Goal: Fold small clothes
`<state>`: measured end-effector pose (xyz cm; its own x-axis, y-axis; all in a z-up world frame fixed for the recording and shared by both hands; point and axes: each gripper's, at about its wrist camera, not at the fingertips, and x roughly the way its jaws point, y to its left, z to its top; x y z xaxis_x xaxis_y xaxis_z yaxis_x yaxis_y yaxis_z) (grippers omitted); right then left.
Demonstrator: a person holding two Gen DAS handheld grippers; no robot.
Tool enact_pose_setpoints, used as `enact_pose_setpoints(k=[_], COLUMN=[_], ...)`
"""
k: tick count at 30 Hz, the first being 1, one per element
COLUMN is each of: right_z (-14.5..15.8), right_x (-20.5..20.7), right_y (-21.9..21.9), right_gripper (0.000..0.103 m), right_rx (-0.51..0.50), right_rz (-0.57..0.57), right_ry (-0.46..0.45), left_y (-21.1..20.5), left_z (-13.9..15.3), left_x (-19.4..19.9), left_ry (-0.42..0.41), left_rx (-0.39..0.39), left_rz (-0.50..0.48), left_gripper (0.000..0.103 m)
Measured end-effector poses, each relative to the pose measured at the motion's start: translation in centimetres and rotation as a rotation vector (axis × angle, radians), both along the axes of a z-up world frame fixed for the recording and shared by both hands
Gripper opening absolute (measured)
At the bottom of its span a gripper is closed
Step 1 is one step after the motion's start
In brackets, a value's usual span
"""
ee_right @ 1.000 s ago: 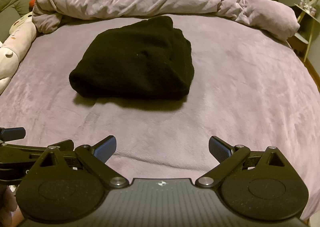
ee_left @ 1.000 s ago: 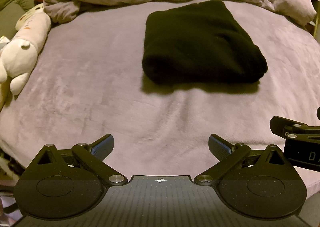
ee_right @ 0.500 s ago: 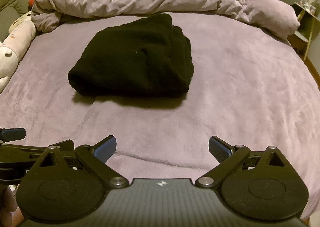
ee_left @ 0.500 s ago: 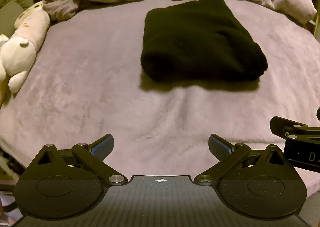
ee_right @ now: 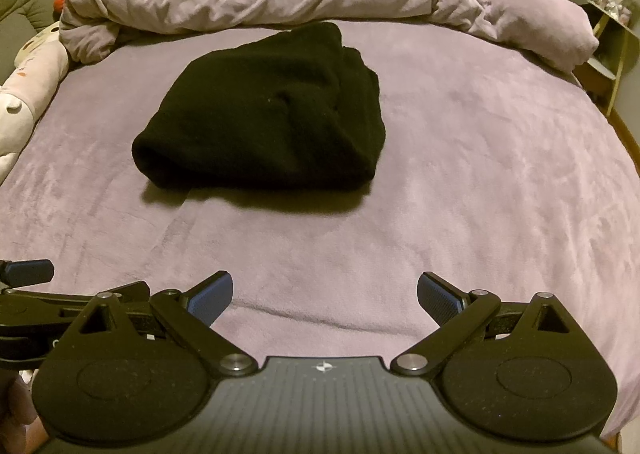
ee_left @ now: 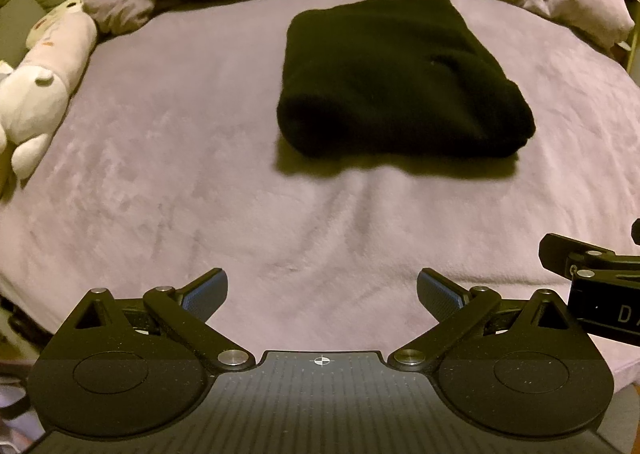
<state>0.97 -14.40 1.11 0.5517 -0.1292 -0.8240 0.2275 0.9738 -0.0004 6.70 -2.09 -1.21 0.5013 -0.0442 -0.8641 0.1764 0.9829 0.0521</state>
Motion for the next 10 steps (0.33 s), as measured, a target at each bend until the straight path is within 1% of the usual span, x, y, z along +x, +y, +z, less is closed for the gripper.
enact_pose_setpoints(k=[10], right_z=[-0.15], right_x=[0.18], right_y=[0.02], right_gripper=[0.099], right_rx=[0.0], right_rz=[0.004], right_ry=[0.006], left_y=[0.23], left_z=[-0.06], left_x=[0.14], left_ry=[0.003], left_rx=[0.003], left_rz=[-0.003], left_gripper=[0.103])
